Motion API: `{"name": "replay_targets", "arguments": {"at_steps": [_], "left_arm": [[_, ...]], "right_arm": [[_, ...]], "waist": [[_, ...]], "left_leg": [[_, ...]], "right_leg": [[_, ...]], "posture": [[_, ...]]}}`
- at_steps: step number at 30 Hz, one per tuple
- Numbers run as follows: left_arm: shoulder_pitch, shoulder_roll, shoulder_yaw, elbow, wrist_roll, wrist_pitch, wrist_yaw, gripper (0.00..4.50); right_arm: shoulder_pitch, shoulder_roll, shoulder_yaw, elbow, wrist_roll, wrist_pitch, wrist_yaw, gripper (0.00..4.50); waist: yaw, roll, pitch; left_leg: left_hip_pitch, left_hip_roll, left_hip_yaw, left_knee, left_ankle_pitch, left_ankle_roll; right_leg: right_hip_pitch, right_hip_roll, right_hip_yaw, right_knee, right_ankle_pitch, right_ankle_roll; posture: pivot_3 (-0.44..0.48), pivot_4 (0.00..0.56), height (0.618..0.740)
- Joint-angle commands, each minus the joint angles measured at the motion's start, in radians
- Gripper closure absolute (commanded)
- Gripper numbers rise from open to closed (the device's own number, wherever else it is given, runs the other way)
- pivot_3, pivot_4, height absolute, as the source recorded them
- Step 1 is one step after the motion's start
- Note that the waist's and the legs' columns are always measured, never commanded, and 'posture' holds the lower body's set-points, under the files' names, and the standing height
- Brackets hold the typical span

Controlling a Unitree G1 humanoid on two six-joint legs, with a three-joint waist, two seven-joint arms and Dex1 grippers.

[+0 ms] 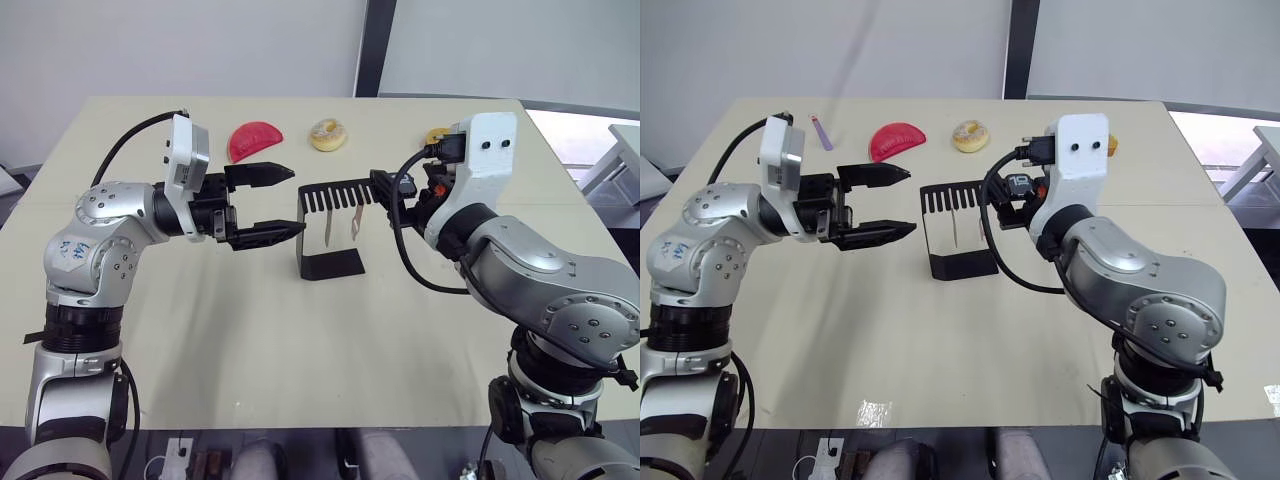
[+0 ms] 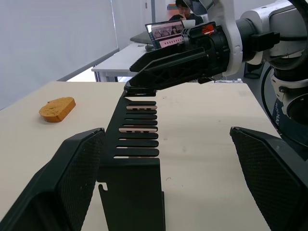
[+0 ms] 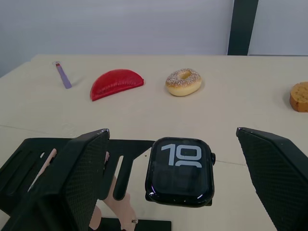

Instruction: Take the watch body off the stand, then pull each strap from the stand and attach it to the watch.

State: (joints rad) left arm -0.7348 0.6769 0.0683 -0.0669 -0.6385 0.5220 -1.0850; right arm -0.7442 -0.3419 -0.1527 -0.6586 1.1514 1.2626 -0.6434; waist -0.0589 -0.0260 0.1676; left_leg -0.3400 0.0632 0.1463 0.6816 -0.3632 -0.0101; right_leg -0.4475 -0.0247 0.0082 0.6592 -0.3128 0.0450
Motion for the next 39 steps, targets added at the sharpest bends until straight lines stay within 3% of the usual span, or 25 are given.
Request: {"name": "replay_targets", "arguments": {"at_steps": [1,11,15,32,36,39], "left_arm": [[-0.004,0.012,0.028,-0.035,-0.005,-0.010,-0.001,0.02],[-0.006,0.007,0.029,-0.044,-0.008,-0.007,0.014,0.02],[-0.007,0.008,0.029,-0.044,-0.007,-0.008,0.018,0.00],[-0.022,0.003,0.029,-0.049,-0.011,-0.002,0.039,0.00],[-0.024,0.002,0.031,-0.052,-0.016,0.002,0.047,0.00],[-0.025,0.002,0.031,-0.056,-0.019,0.004,0.051,0.00]], "right_arm": [[-0.015,0.006,-0.003,-0.013,-0.001,0.003,-0.018,0.00],[-0.004,0.009,0.004,0.003,-0.028,0.007,-0.001,0.00],[-0.004,0.015,0.010,0.006,-0.040,0.002,0.004,1.25],[0.008,0.021,0.013,0.004,-0.090,0.007,0.041,1.25],[0.005,0.018,0.018,-0.005,-0.097,0.010,0.061,2.84],[0.002,0.020,0.013,-0.010,-0.096,0.014,0.068,2.89]], "waist": [[0.000,0.000,0.000],[0.000,0.000,0.000],[-0.001,0.000,0.000],[-0.001,0.000,0.000],[0.000,0.000,0.000],[0.000,0.000,0.000]], "left_leg": [[0.000,0.000,0.000,0.000,0.000,0.000],[0.000,0.000,0.000,0.000,0.000,0.000],[-0.001,0.000,0.000,0.000,0.000,0.000],[-0.002,0.000,0.000,-0.001,0.000,0.000],[-0.002,0.000,0.000,-0.001,0.000,0.000],[-0.002,0.000,0.000,-0.001,0.000,0.000]], "right_leg": [[0.000,0.000,0.000,0.000,0.000,0.000],[0.000,0.000,0.000,0.000,0.000,0.000],[-0.001,0.000,0.000,0.000,0.000,0.000],[-0.001,0.000,0.000,-0.001,0.000,0.000],[-0.001,0.000,0.000,-0.001,0.000,0.000],[-0.001,0.000,0.000,-0.001,0.000,0.000]], "posture": [[0.000,0.150,0.737],[0.000,0.150,0.737],[0.000,0.150,0.737],[0.000,0.150,0.737],[0.000,0.150,0.737],[0.000,0.150,0.737]]}}
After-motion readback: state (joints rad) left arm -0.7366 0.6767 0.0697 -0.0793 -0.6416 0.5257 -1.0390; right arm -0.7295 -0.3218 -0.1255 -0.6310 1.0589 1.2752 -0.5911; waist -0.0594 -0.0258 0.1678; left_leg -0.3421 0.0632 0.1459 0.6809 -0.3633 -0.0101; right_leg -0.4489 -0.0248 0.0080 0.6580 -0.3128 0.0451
